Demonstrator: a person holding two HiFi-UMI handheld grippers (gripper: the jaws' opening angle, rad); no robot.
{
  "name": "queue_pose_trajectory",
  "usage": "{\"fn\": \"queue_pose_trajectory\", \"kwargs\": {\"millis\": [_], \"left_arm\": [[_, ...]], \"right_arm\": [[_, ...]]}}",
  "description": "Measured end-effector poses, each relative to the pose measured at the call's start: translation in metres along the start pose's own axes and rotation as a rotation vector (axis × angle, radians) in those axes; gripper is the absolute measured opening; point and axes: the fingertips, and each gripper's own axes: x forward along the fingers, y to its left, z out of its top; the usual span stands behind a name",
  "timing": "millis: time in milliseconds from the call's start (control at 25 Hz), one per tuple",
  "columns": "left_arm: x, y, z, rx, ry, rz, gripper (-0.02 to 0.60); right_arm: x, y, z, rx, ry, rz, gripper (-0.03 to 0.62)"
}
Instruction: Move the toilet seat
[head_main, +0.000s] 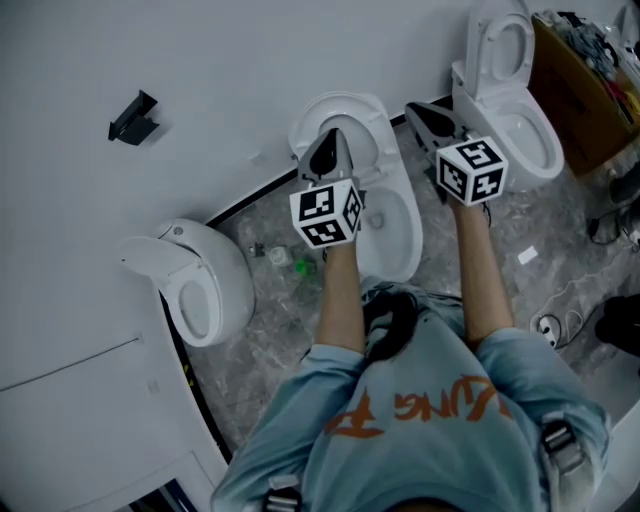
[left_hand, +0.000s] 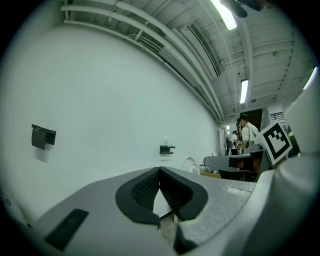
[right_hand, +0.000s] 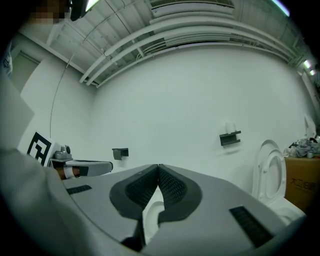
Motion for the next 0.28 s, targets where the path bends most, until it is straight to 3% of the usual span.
{"fn": "queue_pose_trajectory", "kwargs": {"millis": [280], "left_arm": [[0.0011,0.0014,0.0008,-0.004,-0.013,0.018,0.003]], "right_arm": [[0.0021,0.0041,0.0032,-0.037,0.0,0.022,0.0]]}}
